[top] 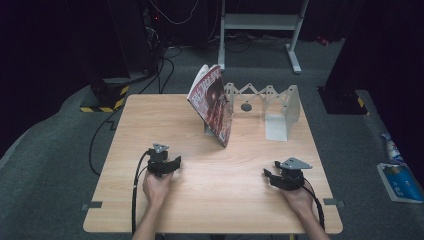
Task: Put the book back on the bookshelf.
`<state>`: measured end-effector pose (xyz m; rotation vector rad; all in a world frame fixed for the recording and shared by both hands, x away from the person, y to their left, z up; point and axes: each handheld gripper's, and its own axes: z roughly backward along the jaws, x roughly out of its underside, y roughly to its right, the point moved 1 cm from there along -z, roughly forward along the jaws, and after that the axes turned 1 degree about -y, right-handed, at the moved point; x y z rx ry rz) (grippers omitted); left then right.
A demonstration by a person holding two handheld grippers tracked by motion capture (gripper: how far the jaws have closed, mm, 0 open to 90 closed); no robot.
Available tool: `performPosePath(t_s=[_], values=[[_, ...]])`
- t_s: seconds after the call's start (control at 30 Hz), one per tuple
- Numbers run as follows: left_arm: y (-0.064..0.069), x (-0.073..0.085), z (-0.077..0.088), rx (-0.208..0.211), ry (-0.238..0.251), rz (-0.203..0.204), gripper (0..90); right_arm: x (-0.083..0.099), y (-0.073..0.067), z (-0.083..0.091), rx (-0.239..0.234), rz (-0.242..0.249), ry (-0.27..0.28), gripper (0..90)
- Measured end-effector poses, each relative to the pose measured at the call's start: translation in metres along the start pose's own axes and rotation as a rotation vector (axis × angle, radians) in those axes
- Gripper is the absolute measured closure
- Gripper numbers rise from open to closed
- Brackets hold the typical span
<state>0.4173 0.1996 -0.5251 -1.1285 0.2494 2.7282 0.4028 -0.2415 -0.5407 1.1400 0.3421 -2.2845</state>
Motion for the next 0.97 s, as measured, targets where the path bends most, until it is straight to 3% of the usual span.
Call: performPosePath(t_s=[0.1, 0.3, 0.63, 0.97], values=[[0.001, 0.002, -0.002, -0.014, 0.005, -0.009, 40.6, 0.0, 0.0, 0.0, 0.0, 0.0, 0.0, 41.1], [0.007, 0.004, -0.004, -0.05, 0.013, -0.068, 39.1, 0.0, 0.0, 0.0, 0.0, 0.0, 0.0, 41.1], [0.009, 0.015, -0.005, -0.059, 0.091, -0.068, 37.6, 0.0, 0.0, 0.0, 0.0, -0.001, 0.0, 41.1], [0.009, 0.016, -0.005, -0.054, 0.1, -0.072, 36.3, 0.0, 0.0, 0.0, 0.0, 0.001, 0.0, 41.1]])
